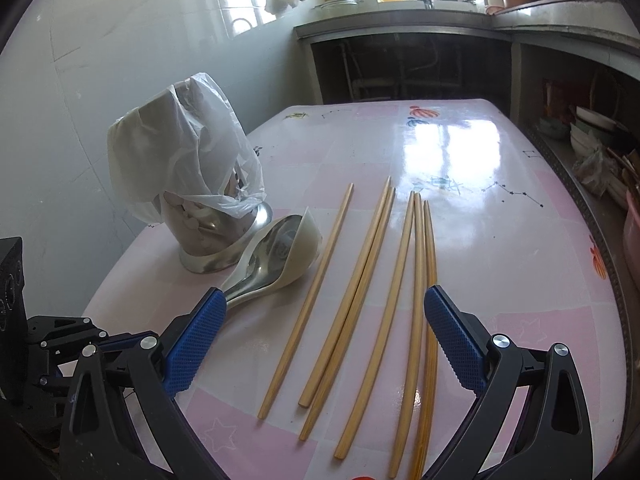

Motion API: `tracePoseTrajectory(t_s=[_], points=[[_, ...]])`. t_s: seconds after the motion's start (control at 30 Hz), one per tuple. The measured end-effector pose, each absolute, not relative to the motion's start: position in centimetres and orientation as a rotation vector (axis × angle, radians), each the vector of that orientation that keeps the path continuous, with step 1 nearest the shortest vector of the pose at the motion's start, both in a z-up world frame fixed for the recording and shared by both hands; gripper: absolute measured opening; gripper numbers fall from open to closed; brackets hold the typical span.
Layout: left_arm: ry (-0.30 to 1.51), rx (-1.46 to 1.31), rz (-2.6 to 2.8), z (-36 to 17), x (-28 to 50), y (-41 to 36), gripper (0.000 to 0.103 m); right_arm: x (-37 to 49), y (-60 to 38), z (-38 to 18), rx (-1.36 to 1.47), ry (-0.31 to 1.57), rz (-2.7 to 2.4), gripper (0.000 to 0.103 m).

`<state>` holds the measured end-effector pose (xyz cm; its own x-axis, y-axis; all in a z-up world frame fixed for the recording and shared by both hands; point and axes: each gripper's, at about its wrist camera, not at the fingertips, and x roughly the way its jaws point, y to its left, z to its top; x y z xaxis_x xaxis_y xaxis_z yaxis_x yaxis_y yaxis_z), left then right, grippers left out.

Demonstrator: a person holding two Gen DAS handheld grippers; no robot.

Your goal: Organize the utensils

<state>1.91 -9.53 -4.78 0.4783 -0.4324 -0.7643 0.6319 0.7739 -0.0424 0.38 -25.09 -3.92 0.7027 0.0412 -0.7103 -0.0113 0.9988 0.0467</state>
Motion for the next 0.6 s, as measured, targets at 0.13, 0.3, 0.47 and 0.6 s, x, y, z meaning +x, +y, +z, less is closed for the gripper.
tracePoseTrajectory(t_s=[0.13, 0.3, 0.47, 0.6], points=[[0.86, 0.263, -0.638, -5.0, 2.1, -9.6, 0.011, 0.7, -25.4, -4.1, 0.049, 0.795, 0.038, 0.095], [0.846, 0.254, -0.634, -4.4, 1.8, -9.6, 0.01, 0.9, -25.5, -3.9, 0.061, 0.792, 0.046, 0.095], [0.81, 0.206, -0.641, -2.6, 1.2, -9.2, 0.008, 0.0, -25.2, -2.6, 0.049, 0.762, 0.052, 0.095], [0.774, 0.201, -0.657, -1.2, 0.0, -9.1, 0.008, -1.1, -25.0, -1.3, 0.037, 0.73, 0.045, 0.095]])
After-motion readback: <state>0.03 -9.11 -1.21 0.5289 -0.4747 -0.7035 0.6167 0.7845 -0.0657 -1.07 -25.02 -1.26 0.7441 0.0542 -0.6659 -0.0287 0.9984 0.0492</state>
